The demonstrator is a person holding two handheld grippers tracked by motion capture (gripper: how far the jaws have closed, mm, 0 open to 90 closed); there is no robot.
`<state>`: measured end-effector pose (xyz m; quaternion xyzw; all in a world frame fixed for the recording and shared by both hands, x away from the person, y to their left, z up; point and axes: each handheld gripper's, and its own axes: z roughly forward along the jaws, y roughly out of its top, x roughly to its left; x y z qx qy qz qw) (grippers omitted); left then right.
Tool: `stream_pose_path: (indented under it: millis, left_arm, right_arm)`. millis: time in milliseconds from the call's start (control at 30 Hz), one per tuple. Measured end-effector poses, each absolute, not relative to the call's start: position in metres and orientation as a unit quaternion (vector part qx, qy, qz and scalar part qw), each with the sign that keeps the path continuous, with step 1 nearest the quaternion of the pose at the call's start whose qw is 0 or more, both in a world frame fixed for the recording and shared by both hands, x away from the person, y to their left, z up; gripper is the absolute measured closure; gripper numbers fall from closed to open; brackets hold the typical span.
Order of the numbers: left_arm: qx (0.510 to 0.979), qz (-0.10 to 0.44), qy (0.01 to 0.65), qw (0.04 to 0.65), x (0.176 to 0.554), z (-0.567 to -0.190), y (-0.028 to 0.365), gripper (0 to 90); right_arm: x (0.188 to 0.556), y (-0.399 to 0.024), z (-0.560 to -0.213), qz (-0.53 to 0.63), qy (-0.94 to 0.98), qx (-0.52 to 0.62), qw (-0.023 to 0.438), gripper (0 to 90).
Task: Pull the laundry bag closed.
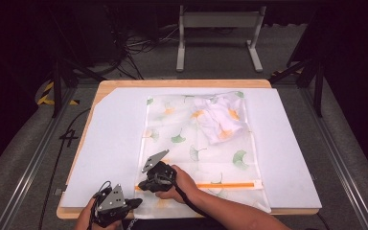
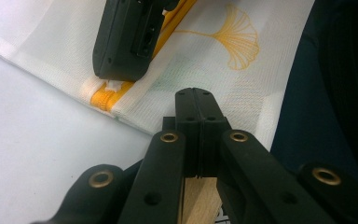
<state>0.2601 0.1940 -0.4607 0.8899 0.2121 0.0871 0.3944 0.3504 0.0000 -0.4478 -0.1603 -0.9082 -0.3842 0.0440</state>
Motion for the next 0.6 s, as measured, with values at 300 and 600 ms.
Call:
stream_pose_path:
  millis: [300,600]
  left_arm:
    - [0.893,0.109,0.208,0.384,0.2586,-0.4583,0.1893,90.0]
    - [0.897,0.142,0.211,0.361,0.2672,-0.4554,0.1878,90.0]
  right_arm:
    - [0.3499,-0.0007,-0.4482,-0.385,-0.909,-0.155,0.037,90.0]
    - [0.3492,-0.0023,-0.4447,-0.382,-0.913,-0.141,0.032,90.0]
